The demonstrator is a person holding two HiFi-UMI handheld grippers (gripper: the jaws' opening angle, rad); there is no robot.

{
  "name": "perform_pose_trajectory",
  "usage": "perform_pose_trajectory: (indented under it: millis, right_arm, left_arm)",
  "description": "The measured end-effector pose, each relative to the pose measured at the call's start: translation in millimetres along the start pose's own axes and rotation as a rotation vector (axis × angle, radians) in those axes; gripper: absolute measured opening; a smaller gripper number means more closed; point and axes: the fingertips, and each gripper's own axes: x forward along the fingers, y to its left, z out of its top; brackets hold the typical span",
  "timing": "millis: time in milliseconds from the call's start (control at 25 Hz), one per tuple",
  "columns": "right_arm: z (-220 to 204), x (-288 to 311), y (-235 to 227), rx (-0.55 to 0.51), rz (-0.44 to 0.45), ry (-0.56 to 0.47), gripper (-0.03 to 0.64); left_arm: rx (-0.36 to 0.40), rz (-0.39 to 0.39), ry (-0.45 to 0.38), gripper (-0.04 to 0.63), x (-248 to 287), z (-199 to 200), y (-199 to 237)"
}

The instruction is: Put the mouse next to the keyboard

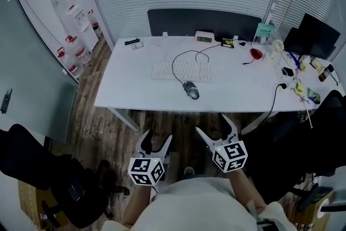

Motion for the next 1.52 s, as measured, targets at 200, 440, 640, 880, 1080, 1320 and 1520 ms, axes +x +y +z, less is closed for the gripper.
perform_pose_trajectory:
  millis: [200,440,640,880,1080,1320,1520]
  right_arm:
    - [1.7,26.4,-25.7,-0.002,0.024,0.007,0.396]
    - [1.0,51.3,-48.0,-0.003,0.040,0.024,0.396]
    - [-6.5,68.7,-57.8,-0.014,0.054,0.048,0.396]
    - [-24.9,103.3,-65.8,-0.050,0.063,0.097,0.396]
    - [-42.6,134.7,-76.8,-0.051,0.054,0.146,0.396]
    - [-67.8,174.2,-89.4,-0.067,0.062,0.213,0.396]
    - [-92.3,205.1,-98.4,-0.077,0.063,0.299,0.396]
  left_arm:
    - [-0.019,0.024,-0.001,0.311,33.0,2.5,5.9]
    - [-0.033,0.043,0.004,0.311,61.1,4.6,8.1]
    - [-0.037,0.058,0.015,0.311,72.3,3.7,9.4]
    - [-0.035,0.061,0.048,0.311,87.2,1.1,17.2]
    - [-0.039,0.055,0.061,0.311,107.0,3.6,29.5]
    - [-0.043,0.039,0.067,0.311,142.6,13.5,49.6]
    - [-0.048,0.029,0.079,0.311,170.8,25.4,65.9]
